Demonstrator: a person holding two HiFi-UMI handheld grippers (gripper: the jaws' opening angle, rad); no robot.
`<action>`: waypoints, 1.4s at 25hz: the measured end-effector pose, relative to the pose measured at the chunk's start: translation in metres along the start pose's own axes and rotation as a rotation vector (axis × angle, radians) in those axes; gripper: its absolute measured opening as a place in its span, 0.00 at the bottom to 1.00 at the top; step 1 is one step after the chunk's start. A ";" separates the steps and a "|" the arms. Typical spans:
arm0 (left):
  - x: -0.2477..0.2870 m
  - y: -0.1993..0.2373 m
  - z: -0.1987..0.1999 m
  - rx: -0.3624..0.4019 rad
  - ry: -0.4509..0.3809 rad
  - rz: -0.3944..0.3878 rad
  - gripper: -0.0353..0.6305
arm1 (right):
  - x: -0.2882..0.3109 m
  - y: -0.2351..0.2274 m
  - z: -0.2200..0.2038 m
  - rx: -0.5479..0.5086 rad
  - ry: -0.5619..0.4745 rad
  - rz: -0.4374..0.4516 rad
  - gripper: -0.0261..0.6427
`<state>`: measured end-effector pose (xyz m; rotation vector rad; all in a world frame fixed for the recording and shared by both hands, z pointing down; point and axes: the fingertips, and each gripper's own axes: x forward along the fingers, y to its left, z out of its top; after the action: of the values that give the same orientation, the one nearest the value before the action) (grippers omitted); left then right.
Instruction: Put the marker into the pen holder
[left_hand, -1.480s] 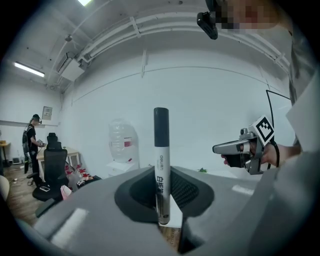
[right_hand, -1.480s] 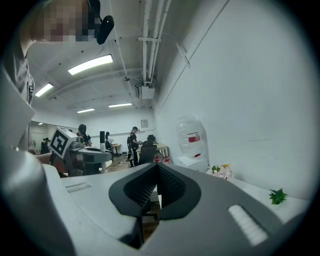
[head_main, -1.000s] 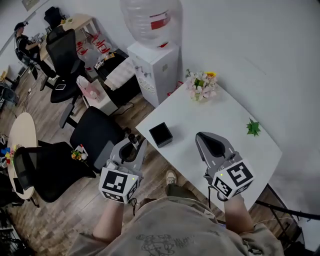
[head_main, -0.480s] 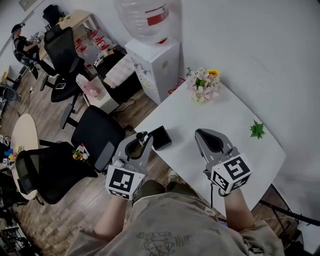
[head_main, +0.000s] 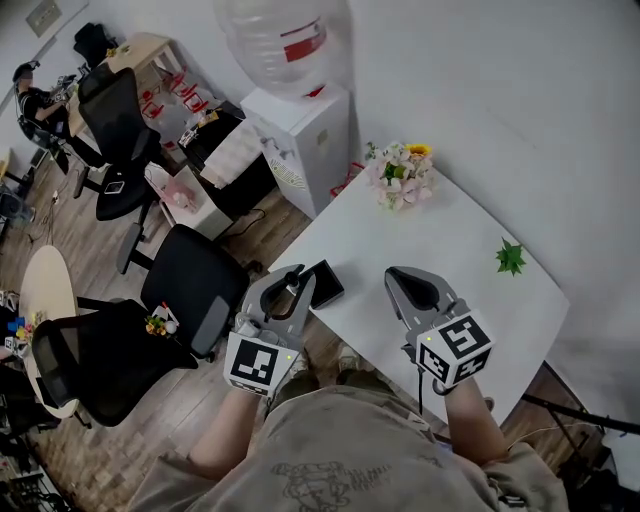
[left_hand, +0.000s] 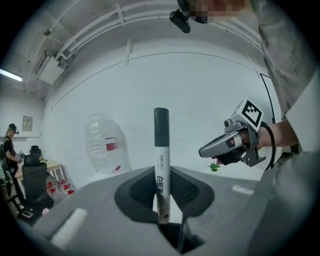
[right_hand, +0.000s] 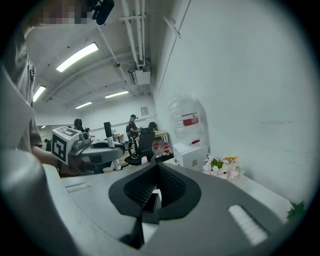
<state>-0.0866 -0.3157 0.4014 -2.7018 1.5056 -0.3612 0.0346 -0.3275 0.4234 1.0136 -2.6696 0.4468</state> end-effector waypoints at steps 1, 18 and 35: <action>0.001 -0.001 -0.001 0.006 -0.005 -0.016 0.13 | 0.002 0.001 -0.001 0.003 0.003 -0.007 0.08; 0.028 -0.012 -0.050 0.018 -0.123 -0.301 0.13 | 0.021 0.017 -0.036 0.077 0.094 -0.178 0.08; 0.051 -0.032 -0.144 0.013 -0.063 -0.462 0.13 | 0.031 0.029 -0.087 0.183 0.195 -0.252 0.08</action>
<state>-0.0651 -0.3288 0.5552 -2.9965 0.8458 -0.2877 0.0030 -0.2930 0.5087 1.2674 -2.3244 0.7049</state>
